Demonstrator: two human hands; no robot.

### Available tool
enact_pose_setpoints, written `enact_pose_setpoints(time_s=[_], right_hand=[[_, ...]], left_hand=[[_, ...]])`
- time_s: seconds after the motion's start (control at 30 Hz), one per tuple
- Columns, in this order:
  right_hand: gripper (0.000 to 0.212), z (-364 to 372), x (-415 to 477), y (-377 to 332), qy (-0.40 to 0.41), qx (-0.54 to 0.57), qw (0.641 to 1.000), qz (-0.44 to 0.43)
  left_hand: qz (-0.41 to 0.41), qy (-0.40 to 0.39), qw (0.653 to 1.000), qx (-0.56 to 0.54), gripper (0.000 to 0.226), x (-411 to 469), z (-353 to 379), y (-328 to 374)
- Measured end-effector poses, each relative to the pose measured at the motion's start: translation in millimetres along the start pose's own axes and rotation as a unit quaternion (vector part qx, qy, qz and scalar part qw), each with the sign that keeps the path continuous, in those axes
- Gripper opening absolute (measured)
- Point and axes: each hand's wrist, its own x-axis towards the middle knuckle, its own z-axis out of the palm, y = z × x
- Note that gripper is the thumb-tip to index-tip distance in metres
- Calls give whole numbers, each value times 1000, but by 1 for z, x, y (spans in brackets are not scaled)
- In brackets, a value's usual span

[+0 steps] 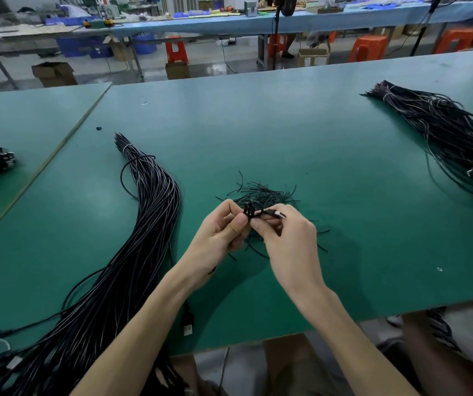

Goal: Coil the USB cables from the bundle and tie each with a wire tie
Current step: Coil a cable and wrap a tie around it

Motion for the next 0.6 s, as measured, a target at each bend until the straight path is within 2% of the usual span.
enact_pose_setpoints(time_s=[0.1,0.27,0.37,0.6], right_hand=[[4,-2,1,-4,-5,-61,998,-9],[25,-3,-1,-13,-19,-227,972,-55],[24,-6,-1,-13,-67,-228,970,-40],[17,-20,8,-6,-152,-276,949,-23]], left_hand=[[3,1,1000,13,20,0,1,-1],[28,9,997,73,24,0,5,0],[57,20,983,171,31,-1,6,0],[92,-48,935,338,18,-4,4,-10]])
